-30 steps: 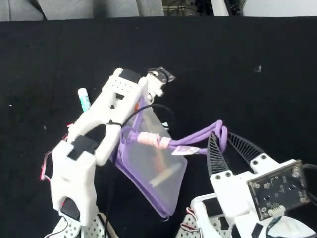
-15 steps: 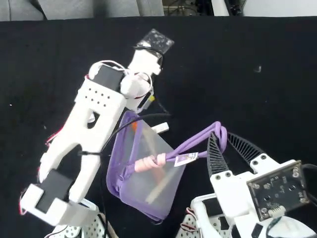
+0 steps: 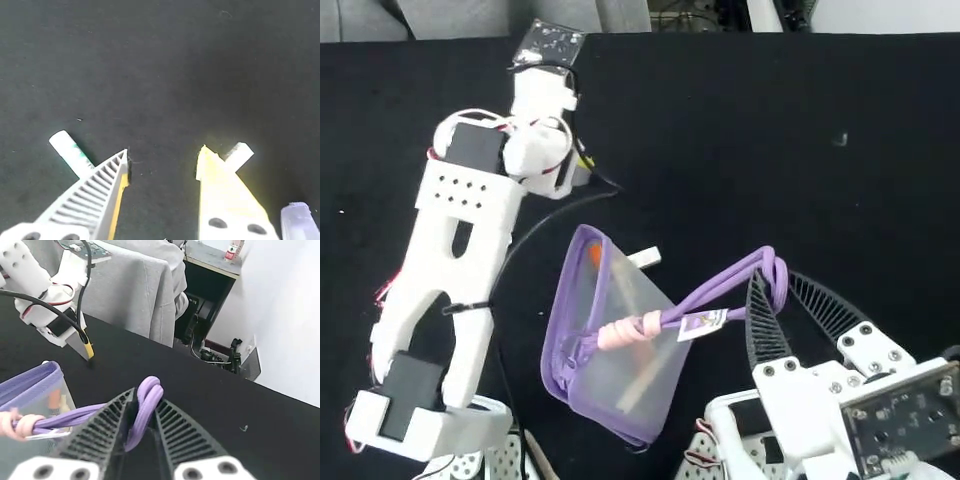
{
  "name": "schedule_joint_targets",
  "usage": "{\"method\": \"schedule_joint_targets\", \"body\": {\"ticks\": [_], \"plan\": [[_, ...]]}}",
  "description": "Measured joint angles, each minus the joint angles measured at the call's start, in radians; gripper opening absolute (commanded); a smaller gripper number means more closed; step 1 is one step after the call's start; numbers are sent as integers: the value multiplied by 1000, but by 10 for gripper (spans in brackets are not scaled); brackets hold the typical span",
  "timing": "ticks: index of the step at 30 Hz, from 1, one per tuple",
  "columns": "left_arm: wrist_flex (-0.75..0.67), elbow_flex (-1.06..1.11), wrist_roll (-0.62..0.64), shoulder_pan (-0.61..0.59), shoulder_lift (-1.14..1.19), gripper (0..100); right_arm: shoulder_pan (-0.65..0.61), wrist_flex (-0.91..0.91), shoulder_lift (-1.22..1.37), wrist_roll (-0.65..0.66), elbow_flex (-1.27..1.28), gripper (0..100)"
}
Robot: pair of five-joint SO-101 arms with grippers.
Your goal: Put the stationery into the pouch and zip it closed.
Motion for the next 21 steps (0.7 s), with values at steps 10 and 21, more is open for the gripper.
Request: {"method": "schedule_joint_targets", "body": {"ticks": [10, 21], "plan": [[-75, 216, 6, -26, 0, 228, 78, 0, -49, 0, 0, 11], [-290, 496, 9, 68, 0, 228, 321, 0, -140, 114, -2, 11]]}}
